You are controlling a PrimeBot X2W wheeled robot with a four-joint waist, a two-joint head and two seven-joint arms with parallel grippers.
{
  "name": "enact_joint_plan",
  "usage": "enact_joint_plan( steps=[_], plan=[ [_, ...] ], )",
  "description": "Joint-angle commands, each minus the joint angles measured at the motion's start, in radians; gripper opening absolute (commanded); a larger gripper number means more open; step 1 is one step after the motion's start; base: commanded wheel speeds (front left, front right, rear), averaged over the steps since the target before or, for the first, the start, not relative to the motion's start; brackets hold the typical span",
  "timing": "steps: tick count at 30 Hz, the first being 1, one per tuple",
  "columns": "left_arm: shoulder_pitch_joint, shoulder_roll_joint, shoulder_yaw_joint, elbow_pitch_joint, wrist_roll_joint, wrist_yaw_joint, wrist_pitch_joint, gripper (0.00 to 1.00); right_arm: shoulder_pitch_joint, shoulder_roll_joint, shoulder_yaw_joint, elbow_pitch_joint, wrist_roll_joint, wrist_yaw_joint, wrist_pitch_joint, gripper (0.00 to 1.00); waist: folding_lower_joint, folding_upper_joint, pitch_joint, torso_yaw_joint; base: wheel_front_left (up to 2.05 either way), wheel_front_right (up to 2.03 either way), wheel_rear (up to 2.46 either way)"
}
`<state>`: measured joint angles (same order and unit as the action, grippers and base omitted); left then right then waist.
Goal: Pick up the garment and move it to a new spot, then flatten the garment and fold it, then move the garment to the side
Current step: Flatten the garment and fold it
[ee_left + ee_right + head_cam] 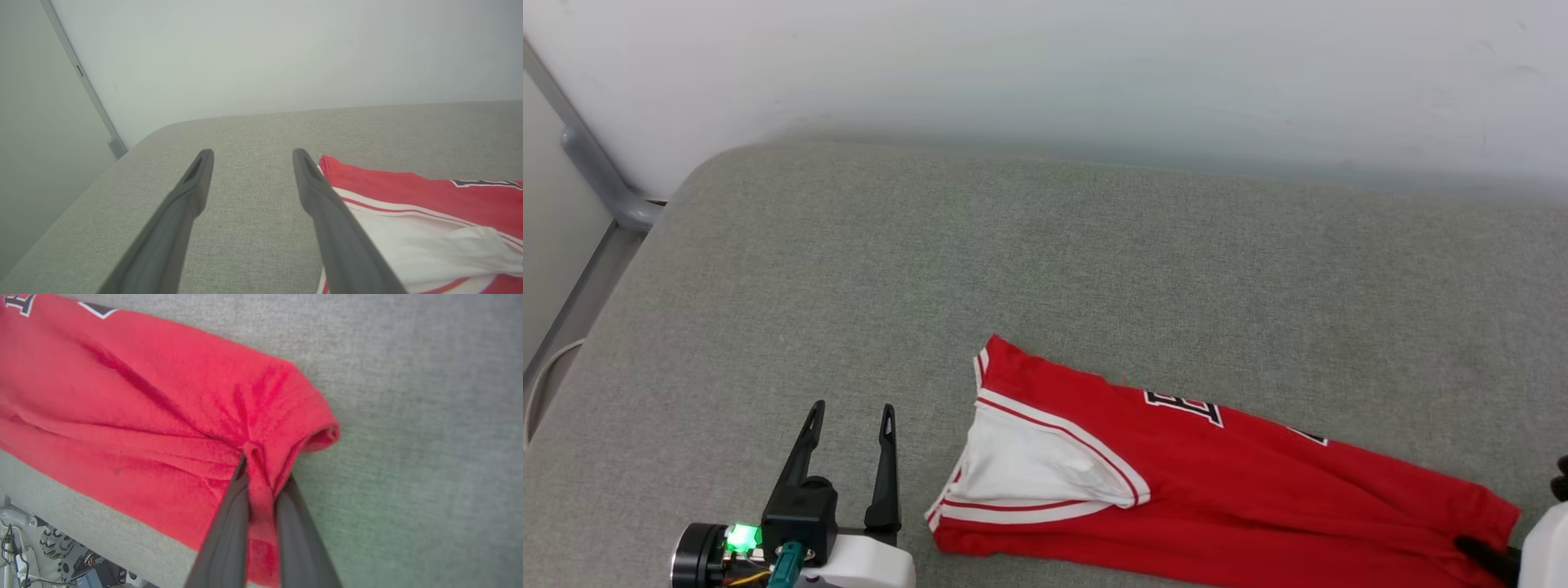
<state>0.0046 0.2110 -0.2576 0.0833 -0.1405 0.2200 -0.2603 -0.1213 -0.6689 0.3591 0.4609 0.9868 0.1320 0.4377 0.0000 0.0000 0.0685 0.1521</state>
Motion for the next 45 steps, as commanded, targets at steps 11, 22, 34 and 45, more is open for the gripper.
enact_joint_plan(
  steps=[11, 22, 34, 45],
  plan=[
    [0.049, -0.054, 0.061, -0.025, 0.049, -0.07, -0.005, 1.0, -0.033, -0.123, -0.01, 0.089, -0.024, -0.002, -0.015, 0.0, 0.0, 0.0, -0.04, -0.015, 0.0, 0.0, 0.0],
    [0.078, -0.086, 0.101, -0.013, 0.079, -0.112, -0.005, 1.0, 0.0, -0.108, 0.003, -0.154, 0.056, -0.002, 0.05, 0.0, 0.0, 0.0, -0.071, -0.028, 0.0, 0.0, 0.0],
    [0.04, -0.113, 0.103, 0.0, 0.105, -0.139, -0.005, 1.0, -0.153, 0.055, 0.099, -0.359, -0.034, -0.002, 0.154, 0.0, 0.0, 0.0, -0.03, -0.003, 0.0, 0.0, 0.0],
    [0.009, -0.127, 0.101, 0.006, 0.115, -0.147, -0.005, 1.0, -0.374, 0.219, 0.336, -0.254, -0.128, -0.002, 0.129, 0.0, 0.0, 0.0, 0.011, 0.024, 0.0, 0.0, 0.0]
  ],
)
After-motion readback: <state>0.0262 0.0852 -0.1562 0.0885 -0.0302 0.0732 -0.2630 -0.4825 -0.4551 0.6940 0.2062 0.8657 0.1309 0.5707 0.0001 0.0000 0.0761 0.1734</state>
